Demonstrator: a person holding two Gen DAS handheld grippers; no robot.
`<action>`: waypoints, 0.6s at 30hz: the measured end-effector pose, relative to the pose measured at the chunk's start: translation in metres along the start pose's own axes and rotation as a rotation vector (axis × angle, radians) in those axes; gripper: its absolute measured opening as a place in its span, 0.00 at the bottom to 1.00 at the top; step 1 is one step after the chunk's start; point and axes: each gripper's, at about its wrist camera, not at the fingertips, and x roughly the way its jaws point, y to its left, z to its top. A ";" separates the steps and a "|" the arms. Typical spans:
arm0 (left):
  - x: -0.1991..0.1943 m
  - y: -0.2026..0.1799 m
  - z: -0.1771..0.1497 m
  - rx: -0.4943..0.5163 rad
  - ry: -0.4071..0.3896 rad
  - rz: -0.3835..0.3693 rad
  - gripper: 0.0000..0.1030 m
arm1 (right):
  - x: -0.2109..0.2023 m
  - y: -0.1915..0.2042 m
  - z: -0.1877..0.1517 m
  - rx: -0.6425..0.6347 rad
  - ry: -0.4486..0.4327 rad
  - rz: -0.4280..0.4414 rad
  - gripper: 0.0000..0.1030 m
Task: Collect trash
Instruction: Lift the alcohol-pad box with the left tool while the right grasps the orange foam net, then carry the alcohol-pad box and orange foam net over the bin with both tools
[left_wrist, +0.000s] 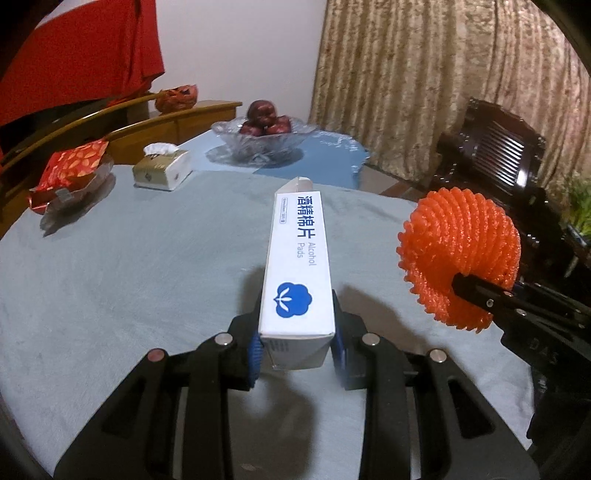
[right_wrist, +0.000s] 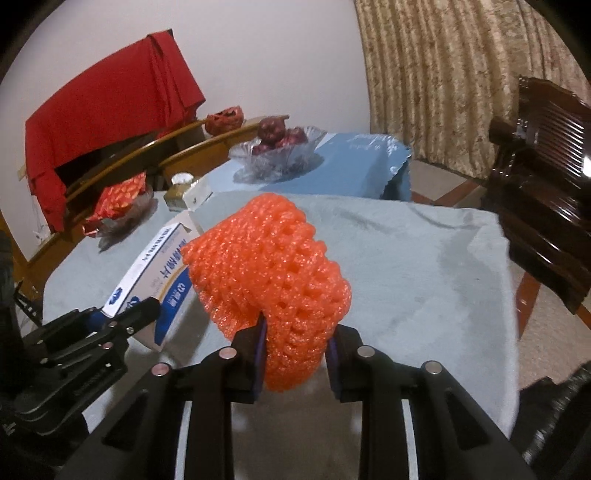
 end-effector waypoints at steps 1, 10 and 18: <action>-0.006 -0.005 0.000 0.003 -0.005 -0.011 0.28 | -0.009 -0.002 -0.001 0.005 -0.008 -0.004 0.26; -0.047 -0.060 -0.005 0.060 -0.038 -0.106 0.28 | -0.086 -0.035 -0.011 0.062 -0.079 -0.068 0.26; -0.075 -0.117 -0.017 0.125 -0.054 -0.195 0.28 | -0.151 -0.067 -0.026 0.098 -0.146 -0.152 0.26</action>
